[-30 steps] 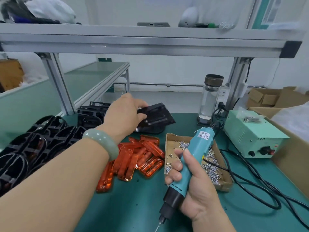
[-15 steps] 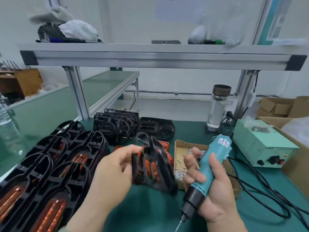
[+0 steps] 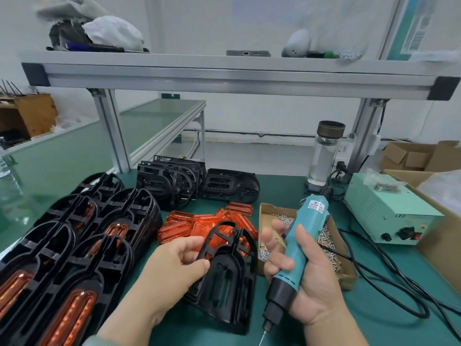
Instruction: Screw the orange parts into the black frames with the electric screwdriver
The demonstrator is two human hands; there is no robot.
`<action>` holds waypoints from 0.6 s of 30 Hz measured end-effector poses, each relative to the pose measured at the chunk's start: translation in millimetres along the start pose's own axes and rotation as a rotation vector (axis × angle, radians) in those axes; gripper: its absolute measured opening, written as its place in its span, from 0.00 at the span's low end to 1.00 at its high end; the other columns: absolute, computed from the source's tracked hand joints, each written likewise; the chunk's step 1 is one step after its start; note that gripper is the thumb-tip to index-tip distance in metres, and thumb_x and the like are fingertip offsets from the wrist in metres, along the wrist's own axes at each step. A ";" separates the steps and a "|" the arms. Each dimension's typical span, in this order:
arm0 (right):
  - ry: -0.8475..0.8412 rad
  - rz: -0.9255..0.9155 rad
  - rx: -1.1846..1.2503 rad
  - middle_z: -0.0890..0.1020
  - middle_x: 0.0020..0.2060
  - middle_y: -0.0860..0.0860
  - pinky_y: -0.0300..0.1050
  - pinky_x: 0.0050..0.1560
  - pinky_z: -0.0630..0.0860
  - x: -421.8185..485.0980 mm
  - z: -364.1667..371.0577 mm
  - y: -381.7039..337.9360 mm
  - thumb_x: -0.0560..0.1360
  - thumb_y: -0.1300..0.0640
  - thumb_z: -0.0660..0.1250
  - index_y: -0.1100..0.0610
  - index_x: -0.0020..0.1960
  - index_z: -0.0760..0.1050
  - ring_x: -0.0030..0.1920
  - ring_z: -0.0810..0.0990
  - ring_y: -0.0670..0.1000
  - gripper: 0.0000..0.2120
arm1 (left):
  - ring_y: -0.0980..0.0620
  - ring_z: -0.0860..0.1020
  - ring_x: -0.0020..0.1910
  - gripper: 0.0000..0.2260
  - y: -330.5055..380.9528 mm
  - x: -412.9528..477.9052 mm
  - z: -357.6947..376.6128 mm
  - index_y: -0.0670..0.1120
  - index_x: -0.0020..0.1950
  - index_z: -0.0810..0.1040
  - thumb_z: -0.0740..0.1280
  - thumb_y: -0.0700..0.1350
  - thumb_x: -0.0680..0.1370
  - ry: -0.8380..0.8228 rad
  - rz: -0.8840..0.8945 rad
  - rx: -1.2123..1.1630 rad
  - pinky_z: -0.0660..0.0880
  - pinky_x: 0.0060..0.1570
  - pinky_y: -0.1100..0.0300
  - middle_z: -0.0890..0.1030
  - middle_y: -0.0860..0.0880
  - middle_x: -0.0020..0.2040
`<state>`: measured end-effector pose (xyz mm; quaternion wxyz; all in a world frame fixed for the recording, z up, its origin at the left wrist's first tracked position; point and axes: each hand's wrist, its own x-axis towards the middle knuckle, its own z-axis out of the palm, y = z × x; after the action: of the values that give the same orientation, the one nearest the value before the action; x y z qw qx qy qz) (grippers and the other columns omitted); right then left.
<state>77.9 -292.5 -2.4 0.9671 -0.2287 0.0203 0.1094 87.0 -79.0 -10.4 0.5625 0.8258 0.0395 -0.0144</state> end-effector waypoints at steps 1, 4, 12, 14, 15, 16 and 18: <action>0.010 -0.006 0.003 0.82 0.41 0.58 0.40 0.23 0.74 -0.3 0.0 -0.8 0.67 0.51 0.70 0.59 0.50 0.77 0.20 0.69 0.44 0.16 | 0.54 0.81 0.49 0.19 0.2 -0.1 -2.1 0.50 0.61 0.78 0.72 0.36 0.72 0.022 -0.002 -0.005 0.77 0.56 0.53 0.84 0.50 0.46; 0.011 -0.022 0.006 0.81 0.39 0.56 0.39 0.24 0.74 -2.6 0.0 -6.0 0.67 0.51 0.72 0.58 0.50 0.77 0.20 0.69 0.44 0.16 | 0.60 0.82 0.45 0.16 8.6 -3.2 -15.6 0.50 0.59 0.79 0.69 0.34 0.74 0.105 0.052 0.008 0.76 0.47 0.67 0.84 0.55 0.41; -0.099 -0.078 0.033 0.79 0.38 0.54 0.39 0.25 0.74 -10.9 0.9 -18.9 0.50 0.53 0.86 0.58 0.50 0.79 0.21 0.70 0.43 0.32 | 0.69 0.78 0.39 0.11 39.6 -3.2 -30.3 0.58 0.43 0.82 0.68 0.40 0.76 -0.100 0.275 0.397 0.70 0.38 0.78 0.83 0.62 0.38; -0.107 -0.087 0.030 0.79 0.38 0.54 0.38 0.25 0.75 -11.1 0.5 -19.1 0.51 0.52 0.86 0.58 0.50 0.79 0.21 0.70 0.42 0.31 | 0.69 0.78 0.40 0.12 38.9 1.4 -22.0 0.61 0.42 0.81 0.69 0.41 0.76 -0.216 0.266 0.431 0.69 0.40 0.78 0.83 0.63 0.39; -0.101 -0.089 0.029 0.79 0.37 0.54 0.38 0.25 0.75 -11.1 0.5 -19.1 0.54 0.51 0.85 0.58 0.51 0.79 0.21 0.70 0.42 0.29 | 0.69 0.78 0.41 0.13 36.9 3.9 -16.3 0.63 0.40 0.81 0.69 0.42 0.76 -0.264 0.255 0.438 0.69 0.41 0.78 0.82 0.64 0.40; -0.090 -0.092 0.020 0.79 0.37 0.53 0.38 0.26 0.75 -11.0 0.4 -18.8 0.59 0.50 0.82 0.58 0.51 0.78 0.21 0.70 0.42 0.25 | 0.69 0.78 0.42 0.14 33.5 6.6 -10.4 0.64 0.38 0.80 0.69 0.43 0.76 -0.296 0.245 0.448 0.69 0.42 0.77 0.82 0.65 0.40; -0.060 -0.102 0.003 0.79 0.37 0.53 0.37 0.26 0.74 -9.8 -0.4 -19.2 0.71 0.48 0.70 0.57 0.52 0.76 0.21 0.70 0.42 0.15 | 0.70 0.78 0.41 0.16 26.2 11.4 1.3 0.66 0.34 0.80 0.70 0.44 0.75 -0.318 0.230 0.458 0.70 0.43 0.75 0.81 0.66 0.39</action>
<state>72.5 -311.4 6.5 0.9720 -0.2245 -0.0201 0.0668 100.5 -89.2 12.7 0.3588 0.9175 -0.1472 -0.0883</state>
